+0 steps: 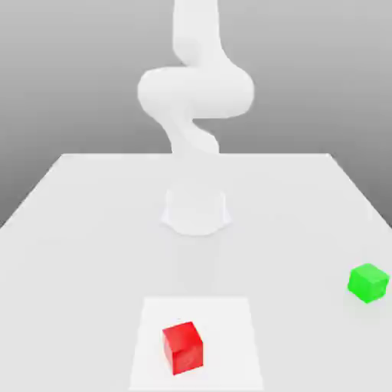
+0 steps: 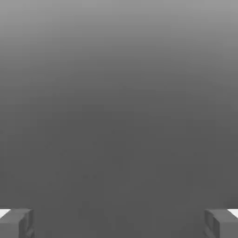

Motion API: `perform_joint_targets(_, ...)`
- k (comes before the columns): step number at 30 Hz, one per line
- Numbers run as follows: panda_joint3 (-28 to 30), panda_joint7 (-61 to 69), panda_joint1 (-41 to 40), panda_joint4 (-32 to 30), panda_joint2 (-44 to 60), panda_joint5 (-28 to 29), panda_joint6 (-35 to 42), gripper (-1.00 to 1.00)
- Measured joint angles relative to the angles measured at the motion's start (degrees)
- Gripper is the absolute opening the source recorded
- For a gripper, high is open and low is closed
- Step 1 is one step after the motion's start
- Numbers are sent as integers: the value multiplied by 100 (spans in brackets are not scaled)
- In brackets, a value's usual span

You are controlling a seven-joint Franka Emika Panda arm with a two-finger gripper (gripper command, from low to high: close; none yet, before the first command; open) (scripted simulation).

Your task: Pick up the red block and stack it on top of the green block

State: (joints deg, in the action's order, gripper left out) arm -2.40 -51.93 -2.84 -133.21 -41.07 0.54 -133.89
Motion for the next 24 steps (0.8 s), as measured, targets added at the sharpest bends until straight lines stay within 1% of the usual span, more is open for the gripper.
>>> perform_joint_targets(7, -645, -1780, -747, -407, 1358, 216, -600, 0)
perform_joint_targets(13, -1027, -3331, -1210, -746, 2506, 482, -1097, 0)
perform_joint_targets(19, -1124, -4848, -1408, -1085, 3649, 700, -1595, 0)
perform_joint_targets(24, -1114, -5896, -1436, -1374, 4556, 580, -2028, 0)
